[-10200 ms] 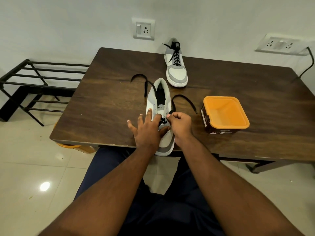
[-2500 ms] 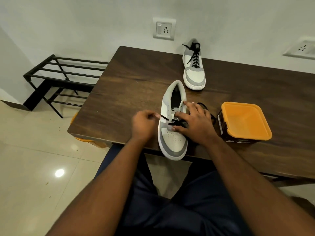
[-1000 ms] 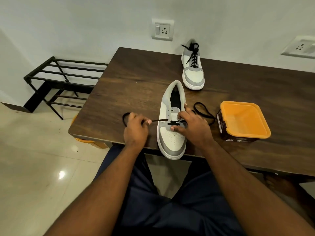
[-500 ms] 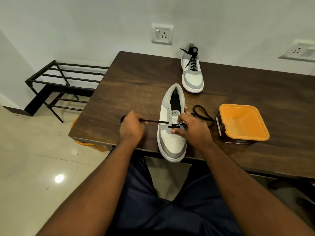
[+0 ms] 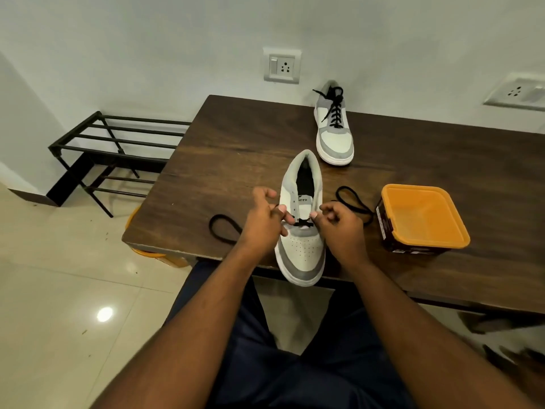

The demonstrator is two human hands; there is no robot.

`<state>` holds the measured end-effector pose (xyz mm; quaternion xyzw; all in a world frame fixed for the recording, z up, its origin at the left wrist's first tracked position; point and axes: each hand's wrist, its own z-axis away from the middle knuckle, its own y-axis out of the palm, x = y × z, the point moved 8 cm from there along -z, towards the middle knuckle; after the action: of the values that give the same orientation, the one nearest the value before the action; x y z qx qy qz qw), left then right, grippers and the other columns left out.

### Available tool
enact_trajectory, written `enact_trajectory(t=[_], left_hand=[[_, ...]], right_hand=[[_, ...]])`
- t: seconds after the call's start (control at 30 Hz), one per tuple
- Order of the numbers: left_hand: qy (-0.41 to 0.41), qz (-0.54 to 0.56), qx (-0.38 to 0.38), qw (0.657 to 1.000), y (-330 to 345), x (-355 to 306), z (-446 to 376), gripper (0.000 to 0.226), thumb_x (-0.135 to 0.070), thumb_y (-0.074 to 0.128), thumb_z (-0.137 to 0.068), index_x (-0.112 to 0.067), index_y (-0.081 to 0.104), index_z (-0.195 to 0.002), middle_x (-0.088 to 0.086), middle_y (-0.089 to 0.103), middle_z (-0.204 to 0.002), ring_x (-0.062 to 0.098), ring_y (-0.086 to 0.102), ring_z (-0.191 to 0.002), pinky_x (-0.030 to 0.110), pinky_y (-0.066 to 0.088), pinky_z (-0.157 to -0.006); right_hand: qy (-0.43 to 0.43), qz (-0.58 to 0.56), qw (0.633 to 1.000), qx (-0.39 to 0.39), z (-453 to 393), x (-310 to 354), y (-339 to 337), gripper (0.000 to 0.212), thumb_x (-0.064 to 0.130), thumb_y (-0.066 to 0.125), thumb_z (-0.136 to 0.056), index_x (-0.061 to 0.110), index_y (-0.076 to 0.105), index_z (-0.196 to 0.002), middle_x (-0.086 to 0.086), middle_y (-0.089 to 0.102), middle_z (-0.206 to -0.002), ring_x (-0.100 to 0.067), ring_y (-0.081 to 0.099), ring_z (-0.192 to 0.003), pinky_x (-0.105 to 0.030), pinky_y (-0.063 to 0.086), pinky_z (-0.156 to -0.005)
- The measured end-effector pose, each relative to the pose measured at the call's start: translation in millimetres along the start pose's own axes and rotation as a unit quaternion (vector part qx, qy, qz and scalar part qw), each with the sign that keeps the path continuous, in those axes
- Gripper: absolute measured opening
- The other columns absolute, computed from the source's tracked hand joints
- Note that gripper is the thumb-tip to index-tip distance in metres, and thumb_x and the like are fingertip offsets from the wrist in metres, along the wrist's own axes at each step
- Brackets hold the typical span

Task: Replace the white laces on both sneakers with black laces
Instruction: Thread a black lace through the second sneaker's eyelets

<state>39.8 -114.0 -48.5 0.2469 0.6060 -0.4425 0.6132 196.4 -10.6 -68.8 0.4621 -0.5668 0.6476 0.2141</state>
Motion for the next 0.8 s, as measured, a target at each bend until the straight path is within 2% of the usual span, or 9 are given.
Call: enact_trajectory(t=[0.03, 0.1, 0.2, 0.27, 0.33, 0.43, 0.6, 0.7, 0.8], left_hand=[[-0.003, 0.009, 0.006, 1.0, 7, 1, -3, 0.009, -0.008, 0.045, -0.102, -0.015, 0.043, -0.107, 0.008, 0.07, -0.084, 0.011, 0.059, -0.057, 0.021, 0.046, -0.053], [-0.01, 0.035, 0.009, 0.999, 19, 3, -8, 0.01, -0.005, 0.052, -0.099, -0.013, 0.052, -0.093, 0.01, 0.07, -0.08, 0.017, 0.062, -0.06, 0.023, 0.047, -0.048], [-0.013, 0.016, -0.027, 0.999, 23, 2, -12, 0.009, -0.007, 0.065, -0.092, -0.013, 0.067, -0.085, 0.006, 0.07, -0.069, 0.012, 0.064, -0.059, 0.019, 0.049, -0.049], [-0.004, -0.011, -0.039, 0.999, 26, 0, -15, 0.007, -0.008, 0.068, -0.09, -0.01, 0.074, -0.089, 0.003, 0.071, -0.069, 0.007, 0.065, -0.06, 0.019, 0.054, -0.06], [0.007, -0.056, -0.043, 0.997, 27, -1, -19, 0.01, -0.011, 0.068, -0.09, -0.009, 0.076, -0.096, 0.004, 0.074, -0.08, 0.009, 0.069, -0.068, 0.027, 0.059, -0.07], [0.029, -0.156, -0.023, 0.987, 31, -5, -25, 0.014, -0.016, 0.068, -0.089, -0.013, 0.078, -0.097, 0.002, 0.076, -0.088, 0.015, 0.071, -0.079, 0.036, 0.059, -0.079], [0.045, -0.295, 0.015, 0.954, 39, -18, -28, 0.018, -0.017, 0.06, -0.093, -0.015, 0.078, -0.096, 0.003, 0.075, -0.087, 0.017, 0.069, -0.076, 0.036, 0.059, -0.076], [0.046, -0.358, 0.042, 0.931, 46, -23, -29, 0.02, -0.02, 0.057, -0.095, -0.014, 0.076, -0.096, 0.005, 0.073, -0.088, 0.022, 0.068, -0.078, 0.039, 0.058, -0.076], [0.039, -0.406, 0.061, 0.911, 51, -26, -29, 0.019, -0.023, 0.056, -0.096, -0.016, 0.074, -0.097, 0.005, 0.071, -0.092, 0.024, 0.067, -0.082, 0.037, 0.056, -0.073]], right_hand=[[0.009, -0.008, 1.0, -0.011, -2, -1, -1, 0.019, 0.033, 0.069, -0.086, 0.015, 0.067, -0.092, 0.008, 0.058, -0.068, -0.006, 0.054, -0.064, -0.03, 0.047, -0.062], [0.026, -0.013, 0.999, -0.019, -7, -2, 1, 0.018, 0.033, 0.071, -0.085, 0.016, 0.066, -0.082, 0.005, 0.061, -0.067, -0.01, 0.057, -0.064, -0.036, 0.051, -0.061], [0.044, -0.018, 0.999, -0.004, -11, -2, 9, 0.02, 0.038, 0.072, -0.08, 0.019, 0.067, -0.08, 0.003, 0.067, -0.071, -0.013, 0.065, -0.068, -0.039, 0.057, -0.066], [0.044, -0.014, 0.999, -0.002, -9, -2, 11, 0.017, 0.035, 0.072, -0.082, 0.019, 0.07, -0.085, 0.005, 0.069, -0.075, -0.01, 0.065, -0.07, -0.034, 0.057, -0.067], [0.036, -0.021, 0.999, -0.011, -5, -1, 9, 0.014, 0.027, 0.071, -0.085, 0.015, 0.074, -0.091, 0.005, 0.07, -0.078, -0.006, 0.064, -0.072, -0.029, 0.056, -0.068], [0.053, -0.065, 0.996, -0.026, -2, -6, 7, 0.012, 0.017, 0.069, -0.087, 0.01, 0.077, -0.093, -0.001, 0.073, -0.083, -0.01, 0.066, -0.076, -0.027, 0.053, -0.068], [0.095, -0.15, 0.984, -0.028, -1, -14, 9, 0.01, 0.01, 0.069, -0.087, 0.01, 0.077, -0.093, 0.0, 0.073, -0.082, -0.009, 0.067, -0.076, -0.026, 0.055, -0.073], [0.095, -0.152, 0.983, -0.024, 0, -13, 8, 0.013, 0.011, 0.068, -0.088, 0.01, 0.076, -0.099, 0.006, 0.071, -0.082, -0.006, 0.066, -0.078, -0.023, 0.054, -0.073], [0.099, -0.152, 0.983, -0.018, 0, -14, 10, 0.015, 0.014, 0.067, -0.089, 0.012, 0.076, -0.101, 0.003, 0.072, -0.088, -0.01, 0.068, -0.085, -0.026, 0.056, -0.077]])
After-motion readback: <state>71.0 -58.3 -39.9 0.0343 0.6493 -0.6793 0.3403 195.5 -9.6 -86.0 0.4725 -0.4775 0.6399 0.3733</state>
